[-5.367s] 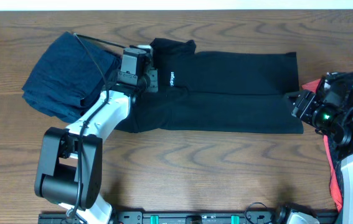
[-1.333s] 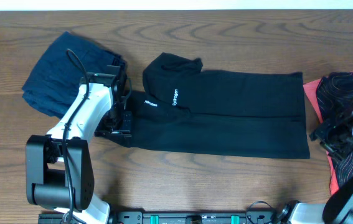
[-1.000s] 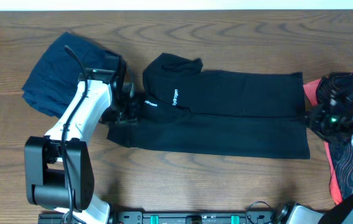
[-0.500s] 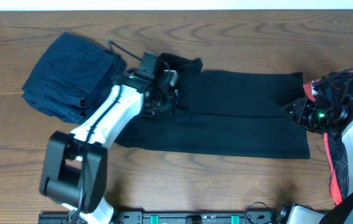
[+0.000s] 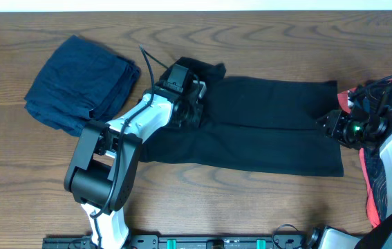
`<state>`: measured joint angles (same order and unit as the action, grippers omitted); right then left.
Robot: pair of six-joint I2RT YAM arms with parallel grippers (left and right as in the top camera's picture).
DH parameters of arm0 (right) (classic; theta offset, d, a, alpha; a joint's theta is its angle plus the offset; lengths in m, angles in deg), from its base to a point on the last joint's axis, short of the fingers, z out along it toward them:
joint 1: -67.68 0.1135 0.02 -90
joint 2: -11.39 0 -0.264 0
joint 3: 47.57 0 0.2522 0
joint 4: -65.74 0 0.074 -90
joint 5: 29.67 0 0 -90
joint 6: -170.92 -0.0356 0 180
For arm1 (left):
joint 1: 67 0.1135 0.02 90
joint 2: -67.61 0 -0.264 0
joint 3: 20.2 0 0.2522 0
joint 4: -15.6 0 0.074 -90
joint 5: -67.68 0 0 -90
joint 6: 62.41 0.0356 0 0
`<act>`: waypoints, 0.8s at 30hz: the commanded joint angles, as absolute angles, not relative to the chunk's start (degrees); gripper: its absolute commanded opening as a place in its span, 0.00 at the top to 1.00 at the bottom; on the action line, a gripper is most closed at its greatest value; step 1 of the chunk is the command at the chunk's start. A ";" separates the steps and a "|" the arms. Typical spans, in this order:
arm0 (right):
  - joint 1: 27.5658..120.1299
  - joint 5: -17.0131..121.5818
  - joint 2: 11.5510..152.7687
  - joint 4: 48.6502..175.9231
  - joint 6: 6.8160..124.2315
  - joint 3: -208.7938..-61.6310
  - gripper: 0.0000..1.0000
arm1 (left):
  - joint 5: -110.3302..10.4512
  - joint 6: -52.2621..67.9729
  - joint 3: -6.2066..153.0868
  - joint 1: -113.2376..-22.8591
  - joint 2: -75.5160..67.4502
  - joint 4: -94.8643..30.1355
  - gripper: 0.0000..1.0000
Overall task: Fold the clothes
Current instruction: 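Fold the shirt's left end rightward over itself with the left gripper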
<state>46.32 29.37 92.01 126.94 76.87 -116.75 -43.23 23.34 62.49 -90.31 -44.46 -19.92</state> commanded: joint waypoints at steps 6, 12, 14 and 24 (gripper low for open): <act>46.32 30.35 91.42 128.12 76.26 -117.58 0.55 | -40.91 23.91 65.99 -90.18 -44.04 -24.35 0.92; 46.32 30.55 91.42 127.71 76.26 -117.58 0.56 | -40.91 23.63 65.99 -90.18 -41.22 -22.17 0.90; 46.32 30.53 91.42 127.79 76.26 -117.58 0.55 | -40.96 21.94 66.36 -90.18 -40.87 -21.01 0.90; 46.34 30.57 91.42 128.82 76.26 -117.56 0.48 | -44.37 20.87 67.30 -90.29 -40.17 -36.40 0.60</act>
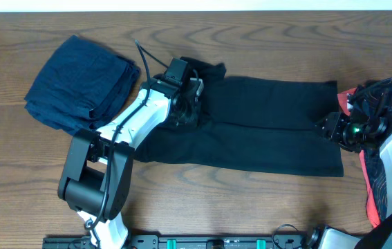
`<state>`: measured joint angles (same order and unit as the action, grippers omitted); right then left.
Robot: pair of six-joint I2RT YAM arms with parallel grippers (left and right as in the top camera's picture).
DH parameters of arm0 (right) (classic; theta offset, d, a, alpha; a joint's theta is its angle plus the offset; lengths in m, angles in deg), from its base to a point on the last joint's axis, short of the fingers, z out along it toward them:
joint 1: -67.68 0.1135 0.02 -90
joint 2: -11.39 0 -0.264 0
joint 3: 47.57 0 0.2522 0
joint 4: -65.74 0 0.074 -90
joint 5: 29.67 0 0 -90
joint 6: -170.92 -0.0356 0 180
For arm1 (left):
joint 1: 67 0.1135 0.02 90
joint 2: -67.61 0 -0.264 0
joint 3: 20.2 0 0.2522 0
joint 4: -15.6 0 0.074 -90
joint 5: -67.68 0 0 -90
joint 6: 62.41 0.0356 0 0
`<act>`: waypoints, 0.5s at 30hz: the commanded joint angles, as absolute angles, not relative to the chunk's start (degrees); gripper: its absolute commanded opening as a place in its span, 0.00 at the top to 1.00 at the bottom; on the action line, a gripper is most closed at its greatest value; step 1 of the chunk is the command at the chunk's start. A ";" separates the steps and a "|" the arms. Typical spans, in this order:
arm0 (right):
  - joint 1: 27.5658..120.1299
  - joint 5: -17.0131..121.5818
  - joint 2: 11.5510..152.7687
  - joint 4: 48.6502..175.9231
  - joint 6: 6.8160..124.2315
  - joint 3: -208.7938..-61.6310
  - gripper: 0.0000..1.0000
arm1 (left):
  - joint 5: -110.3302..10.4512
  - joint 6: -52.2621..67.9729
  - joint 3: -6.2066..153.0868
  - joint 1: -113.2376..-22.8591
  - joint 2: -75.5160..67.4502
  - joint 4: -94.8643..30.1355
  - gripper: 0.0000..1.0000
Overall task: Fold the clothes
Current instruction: 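Fold the shirt's left end rightward over itself with the left gripper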
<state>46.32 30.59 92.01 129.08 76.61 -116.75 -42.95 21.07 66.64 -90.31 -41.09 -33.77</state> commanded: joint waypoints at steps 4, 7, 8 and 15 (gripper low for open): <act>46.34 30.57 91.42 128.54 76.28 -117.56 0.48 | -43.71 20.94 65.83 -90.40 -40.22 -35.61 0.49; 46.34 30.55 91.42 128.60 76.28 -117.56 0.47 | -40.76 21.24 65.00 -90.57 -40.37 -32.09 0.48; 46.34 30.55 91.42 128.60 76.28 -117.56 0.48 | -40.02 21.57 64.85 -90.62 -40.57 -30.91 0.48; 46.32 30.59 91.42 129.24 76.28 -117.56 0.47 | -40.04 21.77 64.81 -91.18 -42.82 -32.46 0.94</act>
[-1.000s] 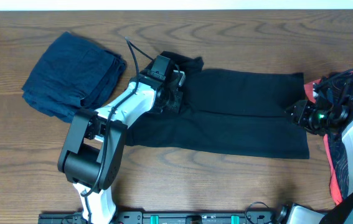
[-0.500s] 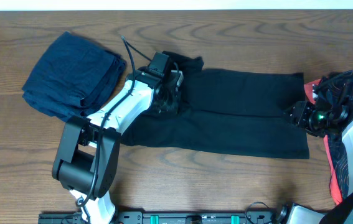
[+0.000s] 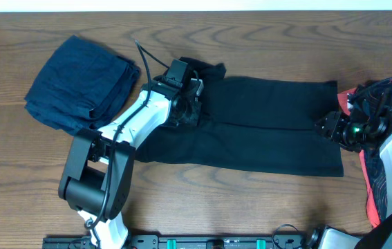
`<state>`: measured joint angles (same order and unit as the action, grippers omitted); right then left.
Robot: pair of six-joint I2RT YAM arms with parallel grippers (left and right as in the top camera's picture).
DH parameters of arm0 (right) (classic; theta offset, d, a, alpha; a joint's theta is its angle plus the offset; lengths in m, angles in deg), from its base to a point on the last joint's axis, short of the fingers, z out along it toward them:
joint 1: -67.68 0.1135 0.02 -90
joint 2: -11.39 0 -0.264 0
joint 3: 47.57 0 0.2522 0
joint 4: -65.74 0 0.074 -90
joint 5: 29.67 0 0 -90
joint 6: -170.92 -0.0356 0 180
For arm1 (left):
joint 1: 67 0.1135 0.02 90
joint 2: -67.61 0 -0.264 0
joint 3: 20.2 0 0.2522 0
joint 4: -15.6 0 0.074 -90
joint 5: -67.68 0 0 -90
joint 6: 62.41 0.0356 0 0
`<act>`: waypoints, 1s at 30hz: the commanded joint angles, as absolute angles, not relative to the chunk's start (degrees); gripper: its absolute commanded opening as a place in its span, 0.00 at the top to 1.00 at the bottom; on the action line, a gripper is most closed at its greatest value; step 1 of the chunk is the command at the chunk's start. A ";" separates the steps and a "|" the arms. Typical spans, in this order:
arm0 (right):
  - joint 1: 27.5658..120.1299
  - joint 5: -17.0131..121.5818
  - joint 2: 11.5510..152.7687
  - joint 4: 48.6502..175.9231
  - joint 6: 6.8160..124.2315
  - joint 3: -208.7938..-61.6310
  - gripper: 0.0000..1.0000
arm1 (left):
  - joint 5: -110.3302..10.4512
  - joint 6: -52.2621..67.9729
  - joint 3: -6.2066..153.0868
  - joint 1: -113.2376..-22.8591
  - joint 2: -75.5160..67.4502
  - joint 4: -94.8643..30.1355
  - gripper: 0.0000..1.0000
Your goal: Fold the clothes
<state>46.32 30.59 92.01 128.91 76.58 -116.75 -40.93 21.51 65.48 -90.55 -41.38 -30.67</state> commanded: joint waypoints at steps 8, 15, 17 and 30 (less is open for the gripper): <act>46.34 30.57 91.42 129.00 76.28 -117.56 0.46 | -39.78 21.96 64.81 -91.75 -43.26 -29.12 0.94; 46.34 30.55 91.42 128.97 76.26 -117.56 0.46 | -39.14 23.04 65.22 -91.99 -46.25 -17.97 0.94; 46.34 30.55 91.42 129.30 76.26 -117.56 0.46 | -39.16 22.84 67.12 -91.64 -45.62 -17.84 0.94; 46.34 30.61 91.42 129.89 76.30 -117.54 0.45 | -37.15 24.37 77.05 -91.45 -40.92 -37.95 0.91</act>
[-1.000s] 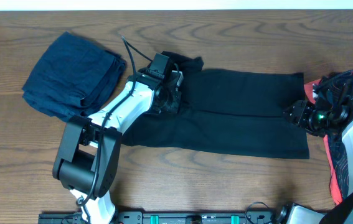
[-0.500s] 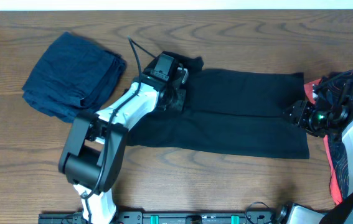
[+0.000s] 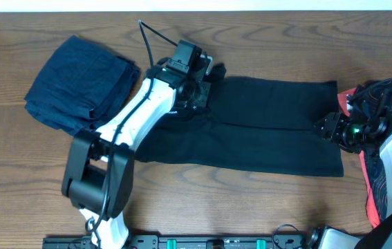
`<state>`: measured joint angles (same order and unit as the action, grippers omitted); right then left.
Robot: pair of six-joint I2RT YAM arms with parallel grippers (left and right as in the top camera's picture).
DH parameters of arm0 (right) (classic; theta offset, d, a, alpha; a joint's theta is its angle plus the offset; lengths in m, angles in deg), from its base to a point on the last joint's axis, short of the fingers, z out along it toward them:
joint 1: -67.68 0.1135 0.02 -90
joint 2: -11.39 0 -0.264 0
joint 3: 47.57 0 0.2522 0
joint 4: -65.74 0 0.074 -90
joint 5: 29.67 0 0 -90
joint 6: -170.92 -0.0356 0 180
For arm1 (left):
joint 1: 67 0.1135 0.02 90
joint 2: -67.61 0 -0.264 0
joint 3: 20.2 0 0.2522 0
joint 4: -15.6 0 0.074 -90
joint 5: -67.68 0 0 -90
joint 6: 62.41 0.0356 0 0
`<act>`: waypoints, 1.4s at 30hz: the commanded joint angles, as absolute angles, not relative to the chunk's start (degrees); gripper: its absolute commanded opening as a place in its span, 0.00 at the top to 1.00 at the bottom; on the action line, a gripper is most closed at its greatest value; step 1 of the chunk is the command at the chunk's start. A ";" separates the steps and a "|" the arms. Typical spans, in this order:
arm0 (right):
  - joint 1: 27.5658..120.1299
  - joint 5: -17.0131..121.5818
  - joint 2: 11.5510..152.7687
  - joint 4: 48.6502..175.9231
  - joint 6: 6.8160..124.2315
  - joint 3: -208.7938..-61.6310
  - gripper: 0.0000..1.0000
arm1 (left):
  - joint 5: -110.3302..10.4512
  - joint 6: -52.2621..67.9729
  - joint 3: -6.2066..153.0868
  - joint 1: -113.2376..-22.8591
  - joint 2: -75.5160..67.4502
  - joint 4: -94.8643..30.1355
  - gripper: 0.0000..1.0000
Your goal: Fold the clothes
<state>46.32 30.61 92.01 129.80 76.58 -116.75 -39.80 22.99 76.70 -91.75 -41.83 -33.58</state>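
Observation:
A black garment lies spread lengthwise across the middle of the table, with a bunched corner at its top left. My left gripper sits over that bunched corner; the wrist hides its fingers, so whether they hold cloth cannot be told. My right gripper rests at the garment's right edge, about midway up, and its jaws are too dark to read.
A folded dark blue garment lies at the far left. A red garment lies at the right edge, partly under the right arm. The left arm stretches diagonally from the front edge to the black garment.
My left gripper has moved up and a little right, from the garment's upper left part to its bunched top-left corner. The right gripper and the garment's outline look unchanged.
At first my left gripper rested on the upper left part of the black garment, and it shifted only slightly through the two later moments. Now it is farther back, at the bunched corner. My right gripper stayed at the garment's right edge throughout.

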 commanded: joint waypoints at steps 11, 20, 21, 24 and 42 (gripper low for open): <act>46.34 31.66 91.42 129.63 76.28 -117.52 0.44 | -30.25 23.93 64.87 -90.79 -41.05 -38.43 0.94; 46.34 31.62 91.42 129.70 76.26 -117.52 0.44 | -29.22 25.70 60.33 -90.38 -43.34 -24.03 0.94; 46.34 31.64 91.42 129.70 76.26 -117.52 0.44 | -28.24 25.68 60.33 -90.35 -43.60 -23.15 0.94; 46.34 31.64 91.42 129.70 76.23 -117.52 0.44 | -25.70 25.70 60.44 -90.31 -43.43 -20.59 0.94; 46.34 31.64 91.42 129.87 76.23 -117.52 0.44 | -24.41 27.97 65.88 -89.65 -40.46 -16.81 0.93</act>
<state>46.32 31.68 92.01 129.74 76.58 -116.75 -25.87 27.30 64.02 -90.18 -42.77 -15.92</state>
